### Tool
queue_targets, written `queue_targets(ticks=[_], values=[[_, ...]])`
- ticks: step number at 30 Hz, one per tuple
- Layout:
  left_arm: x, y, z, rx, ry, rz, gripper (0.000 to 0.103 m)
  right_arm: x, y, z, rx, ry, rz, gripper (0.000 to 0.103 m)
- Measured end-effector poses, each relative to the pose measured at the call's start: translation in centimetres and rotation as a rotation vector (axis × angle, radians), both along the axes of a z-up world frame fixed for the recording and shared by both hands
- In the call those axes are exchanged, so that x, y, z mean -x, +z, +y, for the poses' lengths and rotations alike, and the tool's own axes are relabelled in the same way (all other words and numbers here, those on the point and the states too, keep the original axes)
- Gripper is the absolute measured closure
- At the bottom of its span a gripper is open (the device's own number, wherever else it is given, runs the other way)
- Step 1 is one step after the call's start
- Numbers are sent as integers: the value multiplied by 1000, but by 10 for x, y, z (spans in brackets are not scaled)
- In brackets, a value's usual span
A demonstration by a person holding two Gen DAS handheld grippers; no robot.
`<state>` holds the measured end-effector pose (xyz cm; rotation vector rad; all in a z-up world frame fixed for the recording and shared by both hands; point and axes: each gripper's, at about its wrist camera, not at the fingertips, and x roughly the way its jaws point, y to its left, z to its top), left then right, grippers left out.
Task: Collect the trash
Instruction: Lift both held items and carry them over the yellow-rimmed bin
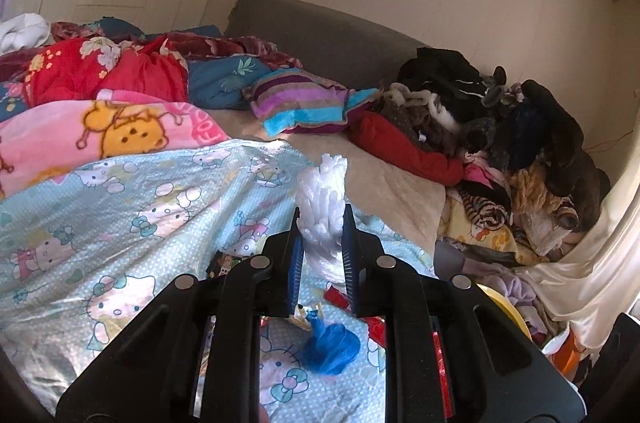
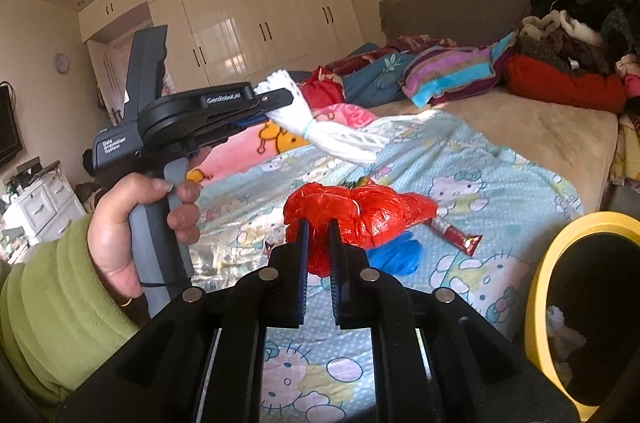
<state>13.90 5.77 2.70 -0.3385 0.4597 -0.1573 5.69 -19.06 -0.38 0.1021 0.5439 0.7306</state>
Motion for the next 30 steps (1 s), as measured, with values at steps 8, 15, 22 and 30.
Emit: queue_targets(ticks=[8,15,22,30], values=[[7,11,-6,2,-18,-25,91,-4,10,-19,-23,-55,-22,95],[11,17,-18,-5,-47,-38,91,-4,19,-38,-34,-107,-48,95],[14,17,-35,-29,-79,-52,91,-2,27,-58,-47,-167,-66,95],[18,17,-56,-48,-132,-58,91,0,35,-81,-62,-235,-84,95]])
